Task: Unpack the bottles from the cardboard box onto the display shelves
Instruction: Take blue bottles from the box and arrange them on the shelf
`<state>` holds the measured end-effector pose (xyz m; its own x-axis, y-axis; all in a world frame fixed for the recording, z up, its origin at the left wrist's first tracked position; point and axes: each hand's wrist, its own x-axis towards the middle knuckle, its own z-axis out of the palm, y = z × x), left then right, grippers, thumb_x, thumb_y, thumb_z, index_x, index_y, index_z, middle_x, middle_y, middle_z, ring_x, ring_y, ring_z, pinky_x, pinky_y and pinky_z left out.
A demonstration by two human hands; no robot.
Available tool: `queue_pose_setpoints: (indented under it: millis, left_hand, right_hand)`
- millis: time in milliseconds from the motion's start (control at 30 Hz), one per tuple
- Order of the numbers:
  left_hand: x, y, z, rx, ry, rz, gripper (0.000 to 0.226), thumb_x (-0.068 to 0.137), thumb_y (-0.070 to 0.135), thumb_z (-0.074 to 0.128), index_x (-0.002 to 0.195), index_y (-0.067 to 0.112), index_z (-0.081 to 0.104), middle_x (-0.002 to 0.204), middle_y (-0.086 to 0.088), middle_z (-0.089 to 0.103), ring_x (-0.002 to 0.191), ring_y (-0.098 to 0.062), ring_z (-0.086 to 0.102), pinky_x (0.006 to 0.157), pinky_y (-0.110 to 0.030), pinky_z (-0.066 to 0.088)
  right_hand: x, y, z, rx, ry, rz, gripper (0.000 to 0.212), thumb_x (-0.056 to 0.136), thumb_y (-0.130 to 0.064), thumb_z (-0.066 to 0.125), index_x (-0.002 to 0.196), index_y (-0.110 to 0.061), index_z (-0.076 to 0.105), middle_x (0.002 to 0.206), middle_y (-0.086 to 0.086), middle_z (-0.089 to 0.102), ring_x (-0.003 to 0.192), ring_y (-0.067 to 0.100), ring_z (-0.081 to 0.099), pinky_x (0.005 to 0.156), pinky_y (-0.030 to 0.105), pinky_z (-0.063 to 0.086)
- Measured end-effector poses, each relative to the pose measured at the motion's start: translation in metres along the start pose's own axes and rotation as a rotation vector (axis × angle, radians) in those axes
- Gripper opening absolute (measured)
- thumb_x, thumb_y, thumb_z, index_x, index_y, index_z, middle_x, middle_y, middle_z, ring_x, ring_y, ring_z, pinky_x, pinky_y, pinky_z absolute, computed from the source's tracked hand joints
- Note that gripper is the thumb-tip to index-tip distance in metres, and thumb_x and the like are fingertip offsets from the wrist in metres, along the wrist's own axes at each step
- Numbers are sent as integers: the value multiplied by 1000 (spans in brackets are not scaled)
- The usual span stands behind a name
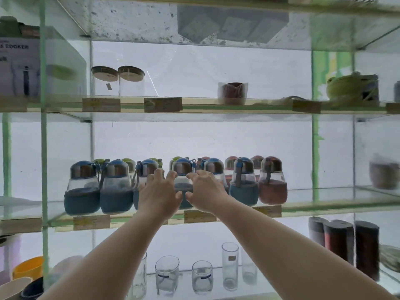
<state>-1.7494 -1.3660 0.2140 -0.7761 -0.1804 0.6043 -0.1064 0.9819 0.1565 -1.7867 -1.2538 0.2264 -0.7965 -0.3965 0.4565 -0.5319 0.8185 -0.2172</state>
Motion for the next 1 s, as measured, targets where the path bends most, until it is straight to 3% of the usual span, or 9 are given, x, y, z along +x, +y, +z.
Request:
queue_pose_setpoints:
  millis: [567,733,1000]
  left_hand:
    - [-2,85,16,-75,-33,130,51,92,38,49,139,23,35,142,-7,33,130,-25,36,105,-39,31]
    - [-2,114,23,-82,-37,118,52,92,38,50,140,23,35,143,-8,33,131,-26,35,106,-40,30]
    - [-7,160,30,-53,-19,68,46,93,37,48,135,22,40,141,-7,37,129,-27,37,104,-41,33]
  right_hand:
    - [-39,83,-38,-26,34,175,48,91,-28,52,137,-18,43,145,7,36,135,26,31,110,51,26]
    - [-45,114,-48,7,65,168,45,91,-25,52,135,-18,45,137,5,42,132,24,33,108,49,28]
    - [-54,169,-63,8,52,192,50,91,-26,50,139,-21,40,141,6,39,133,26,32,107,47,30]
